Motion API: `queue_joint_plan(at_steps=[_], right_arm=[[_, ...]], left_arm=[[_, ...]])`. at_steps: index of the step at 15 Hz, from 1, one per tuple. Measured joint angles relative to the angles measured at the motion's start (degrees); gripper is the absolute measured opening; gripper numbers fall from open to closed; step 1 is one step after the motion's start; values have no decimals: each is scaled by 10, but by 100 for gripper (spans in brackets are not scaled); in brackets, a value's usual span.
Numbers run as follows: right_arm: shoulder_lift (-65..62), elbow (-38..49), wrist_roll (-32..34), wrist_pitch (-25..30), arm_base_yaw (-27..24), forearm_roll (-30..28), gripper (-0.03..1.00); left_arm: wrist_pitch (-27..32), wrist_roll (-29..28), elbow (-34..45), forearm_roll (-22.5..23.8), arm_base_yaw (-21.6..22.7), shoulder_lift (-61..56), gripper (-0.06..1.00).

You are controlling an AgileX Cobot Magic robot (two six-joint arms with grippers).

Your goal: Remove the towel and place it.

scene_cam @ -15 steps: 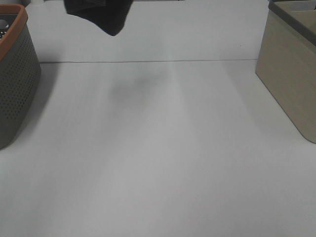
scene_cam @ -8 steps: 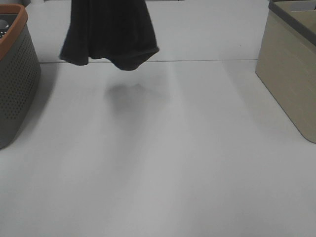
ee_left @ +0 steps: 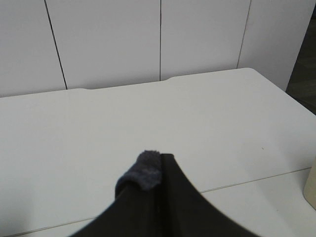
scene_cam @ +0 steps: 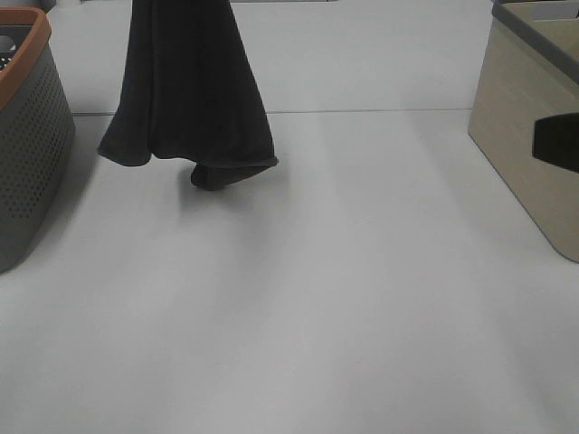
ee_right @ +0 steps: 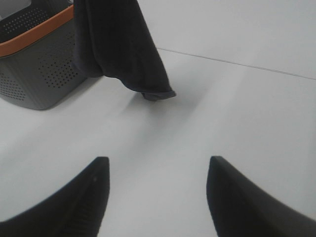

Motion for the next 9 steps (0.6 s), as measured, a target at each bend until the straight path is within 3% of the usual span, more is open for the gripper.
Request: queue_joint_plan(at_steps=[6,7,9], right_arm=[[203,0,-206,-45,14,207,58],[259,0,-265,-136,104,272,58],[317,-5,-292,-315,239,339,58]], left_arm=[[31,-10,-25,-18,-42,56,0],[33,-22,-77,-25,-53,95,0],[42,-38,-139,-44,-57,134,0]])
